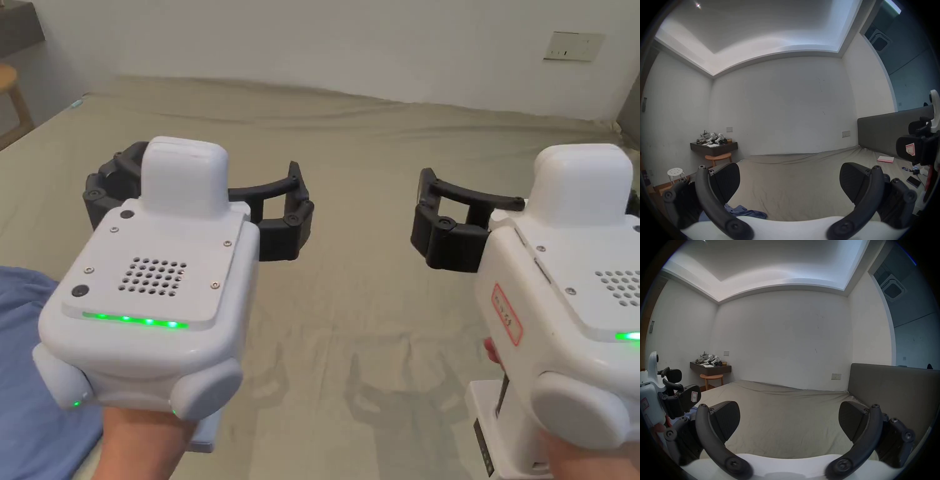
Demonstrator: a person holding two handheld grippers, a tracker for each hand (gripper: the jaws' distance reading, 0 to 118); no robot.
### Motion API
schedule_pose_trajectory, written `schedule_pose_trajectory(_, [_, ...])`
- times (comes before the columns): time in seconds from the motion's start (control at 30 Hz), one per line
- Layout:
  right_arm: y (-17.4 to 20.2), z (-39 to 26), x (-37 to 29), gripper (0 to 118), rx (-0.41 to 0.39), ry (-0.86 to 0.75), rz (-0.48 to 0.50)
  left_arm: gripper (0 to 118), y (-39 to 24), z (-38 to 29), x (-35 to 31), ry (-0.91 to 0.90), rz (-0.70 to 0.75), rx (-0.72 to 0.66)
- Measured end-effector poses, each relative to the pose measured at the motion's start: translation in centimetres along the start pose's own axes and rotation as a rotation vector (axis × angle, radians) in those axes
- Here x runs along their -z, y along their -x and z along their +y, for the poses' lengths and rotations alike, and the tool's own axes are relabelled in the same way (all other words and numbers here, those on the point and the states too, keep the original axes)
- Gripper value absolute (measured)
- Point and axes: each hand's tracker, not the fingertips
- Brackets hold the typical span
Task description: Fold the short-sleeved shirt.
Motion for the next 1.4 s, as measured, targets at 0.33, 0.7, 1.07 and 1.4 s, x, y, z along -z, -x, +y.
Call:
schedule_pose_trajectory(0.33, [0.1, -0.1, 0.1, 118, -0.020, 0.036, -0.050, 118, 0.6, 0.3, -0.1, 0.038, -0.008, 0.006])
schedule_pose_trajectory(0.7, [0.5, 0.1, -0.1, 1, -0.058, 0.011, -0.056, 0, 0.7, 0.4, 0.6, 0.041, -0.023, -0.002])
schedule_pose_trajectory(1.07, [0.2, -0.4, 0.3, 1, -0.043, 0.051, -0.009, 0, -0.3, -0.5, 0.8, 0.070, -0.077, 0.034])
schedule_pose_trajectory(1.4, [1.1, -0.5, 0.9, 1, -0.046, 0.057, 0.041, 0, 1.5, -0.3, -0.3, 0.100, -0.013, 0.070])
